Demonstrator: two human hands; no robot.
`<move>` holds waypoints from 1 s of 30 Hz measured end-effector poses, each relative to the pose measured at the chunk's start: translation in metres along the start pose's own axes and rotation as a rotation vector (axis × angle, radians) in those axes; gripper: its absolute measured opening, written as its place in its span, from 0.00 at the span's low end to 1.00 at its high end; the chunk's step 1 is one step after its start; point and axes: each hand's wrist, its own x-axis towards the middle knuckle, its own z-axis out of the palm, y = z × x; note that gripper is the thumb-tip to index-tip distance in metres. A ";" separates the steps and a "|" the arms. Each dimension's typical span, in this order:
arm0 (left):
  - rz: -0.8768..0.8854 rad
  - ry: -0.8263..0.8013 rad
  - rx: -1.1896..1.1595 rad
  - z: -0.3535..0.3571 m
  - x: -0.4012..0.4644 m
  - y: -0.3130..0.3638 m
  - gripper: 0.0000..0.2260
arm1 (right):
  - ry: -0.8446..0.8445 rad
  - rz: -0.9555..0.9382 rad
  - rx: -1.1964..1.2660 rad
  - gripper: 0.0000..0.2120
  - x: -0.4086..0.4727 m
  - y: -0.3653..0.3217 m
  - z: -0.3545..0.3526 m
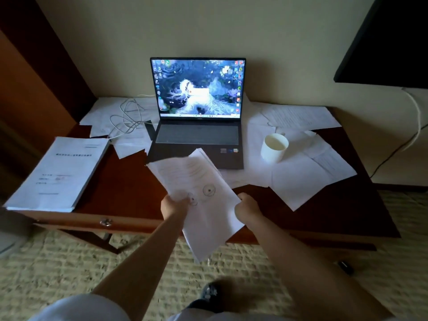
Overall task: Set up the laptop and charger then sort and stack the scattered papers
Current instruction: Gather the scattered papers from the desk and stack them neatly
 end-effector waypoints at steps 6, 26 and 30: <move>0.346 -0.109 -0.181 -0.005 -0.005 0.062 0.12 | 0.279 -0.119 0.395 0.23 -0.003 -0.051 -0.018; 0.252 -0.342 -0.273 0.025 0.031 0.081 0.11 | 0.719 -0.059 0.669 0.21 0.013 -0.081 -0.015; 0.224 -0.318 -0.162 0.046 0.020 0.073 0.09 | 0.641 0.004 0.638 0.17 0.022 -0.064 -0.025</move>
